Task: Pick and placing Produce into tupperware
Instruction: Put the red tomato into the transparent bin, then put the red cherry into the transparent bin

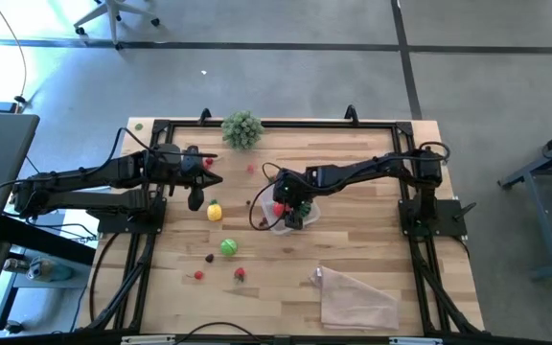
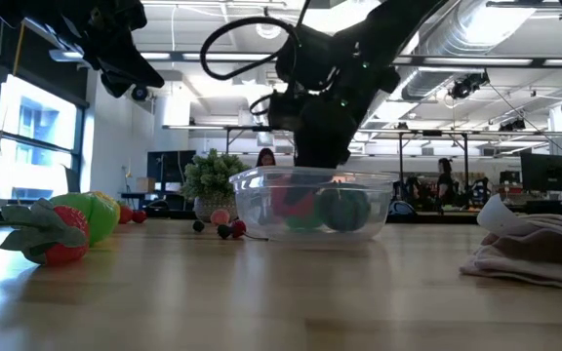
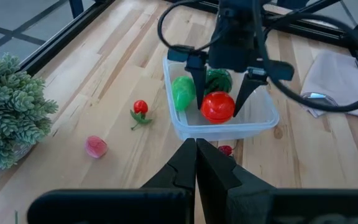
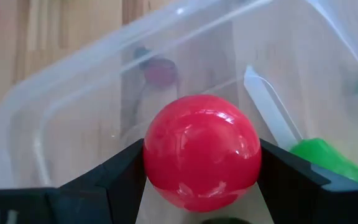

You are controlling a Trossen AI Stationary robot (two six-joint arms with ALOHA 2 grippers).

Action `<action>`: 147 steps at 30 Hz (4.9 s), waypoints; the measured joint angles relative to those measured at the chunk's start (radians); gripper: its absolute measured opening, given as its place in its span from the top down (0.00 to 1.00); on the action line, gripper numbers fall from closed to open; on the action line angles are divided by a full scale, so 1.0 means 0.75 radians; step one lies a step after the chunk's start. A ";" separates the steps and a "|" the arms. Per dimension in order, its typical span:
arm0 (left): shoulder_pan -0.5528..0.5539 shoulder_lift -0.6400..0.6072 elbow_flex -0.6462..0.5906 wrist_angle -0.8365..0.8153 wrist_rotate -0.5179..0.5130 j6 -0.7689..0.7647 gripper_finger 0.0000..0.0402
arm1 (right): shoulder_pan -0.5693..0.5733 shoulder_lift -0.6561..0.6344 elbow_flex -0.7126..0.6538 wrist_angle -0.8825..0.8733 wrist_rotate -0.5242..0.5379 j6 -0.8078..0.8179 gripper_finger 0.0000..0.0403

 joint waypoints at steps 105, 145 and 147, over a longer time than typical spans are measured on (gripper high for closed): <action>0.000 0.000 0.000 0.000 0.000 0.000 1.00 | 0.182 -0.415 0.002 -0.087 0.680 -0.086 0.25; 0.000 0.000 0.000 0.000 0.000 0.000 1.00 | -0.468 0.021 0.125 -0.001 -0.304 -0.595 0.39; -0.001 0.000 0.000 -0.001 0.000 0.000 1.00 | -0.449 0.060 0.182 -0.036 -0.297 -0.610 0.39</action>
